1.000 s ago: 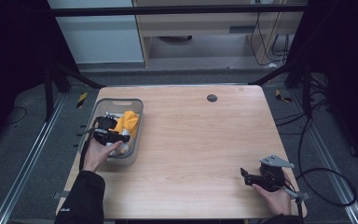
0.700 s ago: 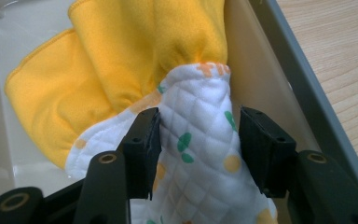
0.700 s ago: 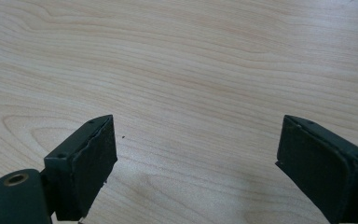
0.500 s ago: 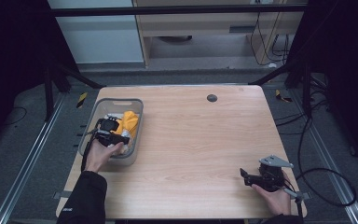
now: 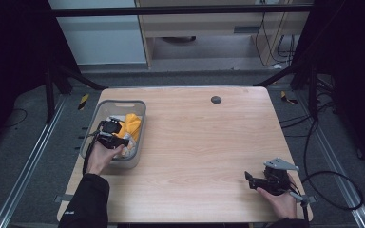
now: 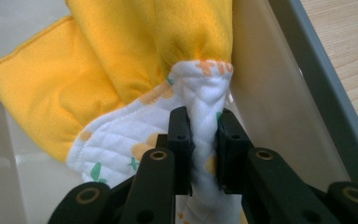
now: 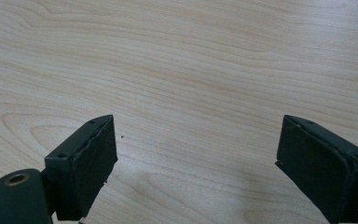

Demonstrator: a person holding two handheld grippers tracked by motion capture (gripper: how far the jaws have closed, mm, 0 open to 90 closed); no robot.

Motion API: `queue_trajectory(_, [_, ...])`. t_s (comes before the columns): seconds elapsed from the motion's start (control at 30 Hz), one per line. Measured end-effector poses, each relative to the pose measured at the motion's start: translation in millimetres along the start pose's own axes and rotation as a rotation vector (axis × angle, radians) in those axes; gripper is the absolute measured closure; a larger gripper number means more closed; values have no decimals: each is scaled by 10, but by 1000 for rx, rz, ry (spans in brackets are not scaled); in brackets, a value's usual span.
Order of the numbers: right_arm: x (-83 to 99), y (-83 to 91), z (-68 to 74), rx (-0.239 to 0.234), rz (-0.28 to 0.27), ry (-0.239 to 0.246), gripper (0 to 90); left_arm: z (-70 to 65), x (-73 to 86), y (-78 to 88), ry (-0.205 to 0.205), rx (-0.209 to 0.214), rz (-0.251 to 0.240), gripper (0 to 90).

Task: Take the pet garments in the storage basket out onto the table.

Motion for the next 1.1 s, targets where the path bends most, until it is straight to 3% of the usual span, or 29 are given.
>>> queue_trajectory(0.43, [0,-1,-6,6,-3,6,120,37,17,131,9,-16,-24,820])
queue_trajectory(1.1, [0,0,-4,8,-4,8,121,78,15,640,7,-29,-129,826])
Point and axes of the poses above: each handheld gripper's, and its own axes: y roughly backward along the jaws, x roughly out of its underside, z roughly to its left, the point moved 5 cm from there along -y, roughly forward along the jaws, and after that the axes turned 10 degrees about z, right-handed, at the moved point
